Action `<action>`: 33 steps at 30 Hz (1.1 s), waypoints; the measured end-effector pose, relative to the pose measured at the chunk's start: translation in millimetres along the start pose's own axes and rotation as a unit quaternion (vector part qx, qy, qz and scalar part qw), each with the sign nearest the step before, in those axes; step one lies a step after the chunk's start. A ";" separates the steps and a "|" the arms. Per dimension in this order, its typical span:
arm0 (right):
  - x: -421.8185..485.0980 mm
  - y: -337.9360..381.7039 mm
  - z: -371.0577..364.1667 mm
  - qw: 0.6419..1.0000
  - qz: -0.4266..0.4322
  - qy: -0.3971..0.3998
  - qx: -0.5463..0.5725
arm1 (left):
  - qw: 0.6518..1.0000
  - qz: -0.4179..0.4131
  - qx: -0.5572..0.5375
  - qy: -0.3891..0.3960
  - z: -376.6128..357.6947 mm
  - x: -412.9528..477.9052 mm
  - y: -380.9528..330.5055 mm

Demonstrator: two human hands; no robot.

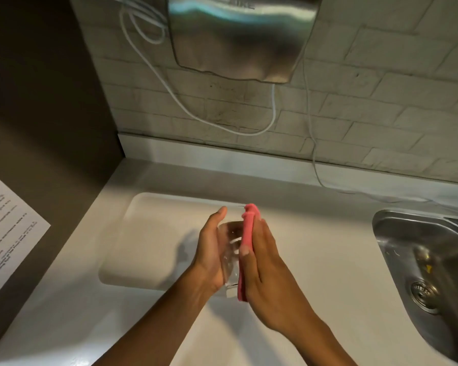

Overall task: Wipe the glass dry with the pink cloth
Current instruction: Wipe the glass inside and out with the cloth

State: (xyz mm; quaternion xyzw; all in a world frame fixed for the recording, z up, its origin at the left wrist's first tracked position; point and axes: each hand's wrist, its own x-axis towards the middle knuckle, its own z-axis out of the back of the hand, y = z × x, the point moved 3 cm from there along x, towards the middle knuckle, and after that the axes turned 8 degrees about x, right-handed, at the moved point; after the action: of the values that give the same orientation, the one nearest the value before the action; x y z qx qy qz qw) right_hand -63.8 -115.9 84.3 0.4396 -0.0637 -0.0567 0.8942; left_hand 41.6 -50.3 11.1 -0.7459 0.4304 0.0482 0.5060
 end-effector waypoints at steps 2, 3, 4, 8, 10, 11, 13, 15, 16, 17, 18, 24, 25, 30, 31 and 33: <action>-9.9 2.9 -3.0 0.999 0.011 0.018 -0.045 | 1.000 -0.008 -0.003 -0.019 0.1 3.1 -3.3; -8.1 1.7 -4.3 0.996 0.022 0.021 -0.079 | 1.000 -0.014 0.000 -0.019 -1.5 3.7 -2.6; -2.6 1.7 -5.1 0.994 0.026 0.022 -0.108 | 1.000 -0.019 0.000 -0.009 -3.7 3.9 -0.4; 18.6 4.1 4.2 0.997 0.003 -0.032 -0.069 | 1.000 0.000 0.009 -0.005 -5.7 2.0 -0.5; 12.7 4.9 6.6 0.999 0.004 -0.031 -0.030 | 1.000 0.003 0.016 0.001 -5.8 1.6 -3.6; 6.0 6.0 5.4 0.999 0.011 -0.019 -0.038 | 1.000 0.005 0.020 -0.002 -5.6 -0.3 -4.4; -5.9 3.8 -0.1 0.996 0.030 0.005 -0.085 | 1.000 -0.004 0.015 -0.015 -4.1 -1.4 -3.1; -5.6 2.5 -4.6 0.991 0.049 0.016 -0.127 | 1.000 -0.015 0.004 -0.004 -4.8 -1.2 0.1; -0.6 3.6 -2.6 0.991 0.048 0.005 -0.122 | 1.000 -0.015 0.006 -0.002 -5.0 -1.4 1.5; 5.5 5.2 2.2 0.994 0.036 -0.009 -0.104 | 1.000 -0.009 0.012 -0.002 -5.0 -1.5 3.4; 11.7 6.2 8.7 0.996 0.025 -0.022 -0.081 | 1.000 -0.001 0.019 0.003 -5.8 -2.1 4.3; -12.0 10.0 0.2 0.991 0.049 0.053 -0.115 | 1.000 0.005 -0.012 -0.013 -0.6 -2.8 -1.8; -13.7 6.6 -3.0 0.988 0.055 0.062 -0.134 | 1.000 0.005 -0.015 -0.008 -0.5 -1.8 -0.4; 11.3 5.9 9.5 0.998 0.008 0.009 -0.066 | 1.000 0.004 0.005 -0.024 -7.4 -6.6 4.5; 11.1 8.5 11.4 0.999 0.009 -0.010 -0.038 | 1.000 0.006 0.011 -0.023 -7.4 -7.5 2.7; 1.2 8.4 8.2 1.000 0.005 -0.009 -0.014 | 1.000 0.007 0.017 -0.021 -6.3 -6.2 -1.8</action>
State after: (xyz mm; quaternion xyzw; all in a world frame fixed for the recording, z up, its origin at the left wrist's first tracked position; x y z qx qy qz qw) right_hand -63.6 -117.4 96.0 0.4261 -0.0728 -0.0573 0.8999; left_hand 36.7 -51.4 18.6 -0.7327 0.4255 0.0601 0.5277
